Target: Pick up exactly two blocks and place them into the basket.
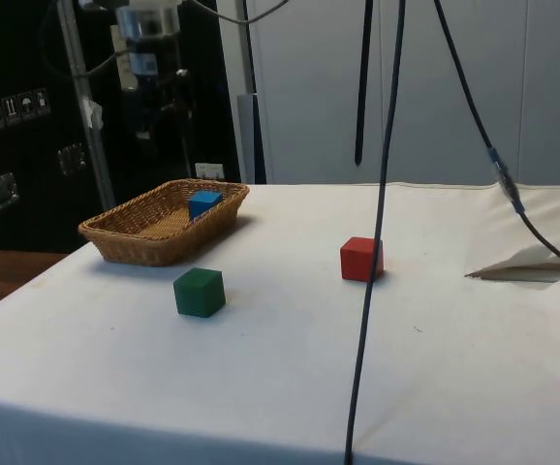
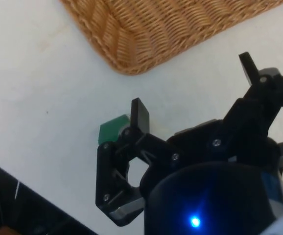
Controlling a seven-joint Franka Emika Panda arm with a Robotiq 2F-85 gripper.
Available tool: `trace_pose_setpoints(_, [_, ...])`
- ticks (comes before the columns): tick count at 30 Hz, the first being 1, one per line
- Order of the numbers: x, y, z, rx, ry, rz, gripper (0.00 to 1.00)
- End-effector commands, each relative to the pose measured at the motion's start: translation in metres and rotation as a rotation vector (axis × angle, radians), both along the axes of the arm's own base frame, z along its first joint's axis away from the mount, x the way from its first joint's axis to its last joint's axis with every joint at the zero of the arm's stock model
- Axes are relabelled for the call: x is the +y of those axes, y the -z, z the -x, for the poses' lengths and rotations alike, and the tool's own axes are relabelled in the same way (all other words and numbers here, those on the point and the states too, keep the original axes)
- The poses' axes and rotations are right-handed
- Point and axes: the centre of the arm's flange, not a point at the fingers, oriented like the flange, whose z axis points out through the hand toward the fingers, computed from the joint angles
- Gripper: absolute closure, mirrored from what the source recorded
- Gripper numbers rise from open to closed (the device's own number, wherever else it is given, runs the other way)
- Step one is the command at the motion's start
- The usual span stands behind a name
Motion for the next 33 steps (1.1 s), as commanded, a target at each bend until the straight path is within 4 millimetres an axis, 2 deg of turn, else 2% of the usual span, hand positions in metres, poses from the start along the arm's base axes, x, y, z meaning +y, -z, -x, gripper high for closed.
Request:
trace_pose_setpoints(1, [0.005,-0.004,0.003,-0.001,0.002,0.002,0.0])
trace_pose_setpoints(13, [0.043,-0.016,0.01,0.003,-0.013,-0.003,0.0])
trace_pose_setpoints(14, [0.038,-0.013,0.004,0.004,-0.013,-0.004,0.0])
trace_pose_setpoints(15, [0.042,-0.014,0.004,0.005,-0.015,-0.005,0.0])
trace_pose_setpoints(18, [0.055,-0.019,0.011,0.002,-0.017,-0.004,0.0])
trace_pose_setpoints(22, [0.067,-0.015,0.013,-0.003,-0.019,-0.01,0.0])
trace_pose_setpoints(23, [0.065,-0.016,0.006,0.006,-0.021,-0.011,0.0])
trace_pose_setpoints(24, [0.069,-0.013,0.014,-0.004,-0.019,-0.011,0.0])
trace_pose_setpoints(30, [0.083,-0.002,0.019,-0.003,-0.02,-0.02,0.0])
trace_pose_setpoints(31, [0.08,-0.002,0.01,0.012,-0.021,-0.018,0.0])
trace_pose_setpoints(32, [0.084,-0.001,0.02,-0.003,-0.02,-0.02,0.0])
trace_pose_setpoints(33, [0.086,0.0,0.021,0.001,-0.02,-0.021,0.0])
